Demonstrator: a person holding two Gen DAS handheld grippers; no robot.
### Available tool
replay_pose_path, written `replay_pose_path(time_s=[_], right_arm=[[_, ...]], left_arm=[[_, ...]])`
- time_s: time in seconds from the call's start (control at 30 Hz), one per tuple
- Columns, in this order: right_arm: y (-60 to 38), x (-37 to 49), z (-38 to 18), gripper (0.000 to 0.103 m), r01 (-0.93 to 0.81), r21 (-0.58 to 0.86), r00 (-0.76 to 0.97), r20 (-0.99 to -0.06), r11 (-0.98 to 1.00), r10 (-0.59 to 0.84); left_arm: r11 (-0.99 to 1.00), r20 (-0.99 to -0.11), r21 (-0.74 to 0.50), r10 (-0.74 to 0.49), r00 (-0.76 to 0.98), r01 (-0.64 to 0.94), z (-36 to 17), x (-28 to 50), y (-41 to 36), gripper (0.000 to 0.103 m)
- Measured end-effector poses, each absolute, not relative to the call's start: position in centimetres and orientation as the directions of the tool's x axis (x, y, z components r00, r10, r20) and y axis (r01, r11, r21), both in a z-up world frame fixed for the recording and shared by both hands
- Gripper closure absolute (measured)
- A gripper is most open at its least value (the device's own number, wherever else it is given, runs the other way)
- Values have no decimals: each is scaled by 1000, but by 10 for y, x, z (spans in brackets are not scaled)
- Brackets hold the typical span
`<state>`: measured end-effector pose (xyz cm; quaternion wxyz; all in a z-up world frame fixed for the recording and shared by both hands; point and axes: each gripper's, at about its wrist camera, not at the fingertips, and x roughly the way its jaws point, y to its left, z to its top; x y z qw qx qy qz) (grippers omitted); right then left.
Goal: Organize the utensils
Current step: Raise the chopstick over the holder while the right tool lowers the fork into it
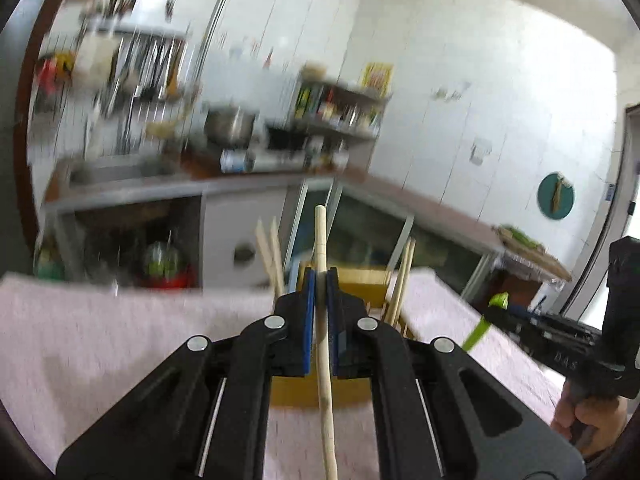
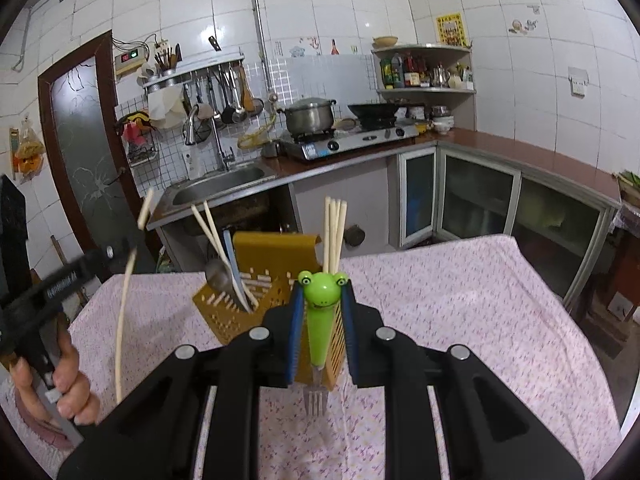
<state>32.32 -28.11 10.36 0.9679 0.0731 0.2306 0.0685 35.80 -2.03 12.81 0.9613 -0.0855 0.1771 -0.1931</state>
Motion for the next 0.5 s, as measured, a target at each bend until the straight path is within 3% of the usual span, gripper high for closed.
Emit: replay_pose_path(time_s=[0.2, 0.5], right_arm=[[-289, 321, 126, 84, -102, 168, 898, -408, 981, 164], [-299, 324, 151, 84, -91, 152, 917, -372, 984, 142]], left_arm=[[879, -108, -163, -468, 877, 449, 160, 353, -30, 98], [887, 7, -58, -458, 889, 458, 163, 357, -57, 98]])
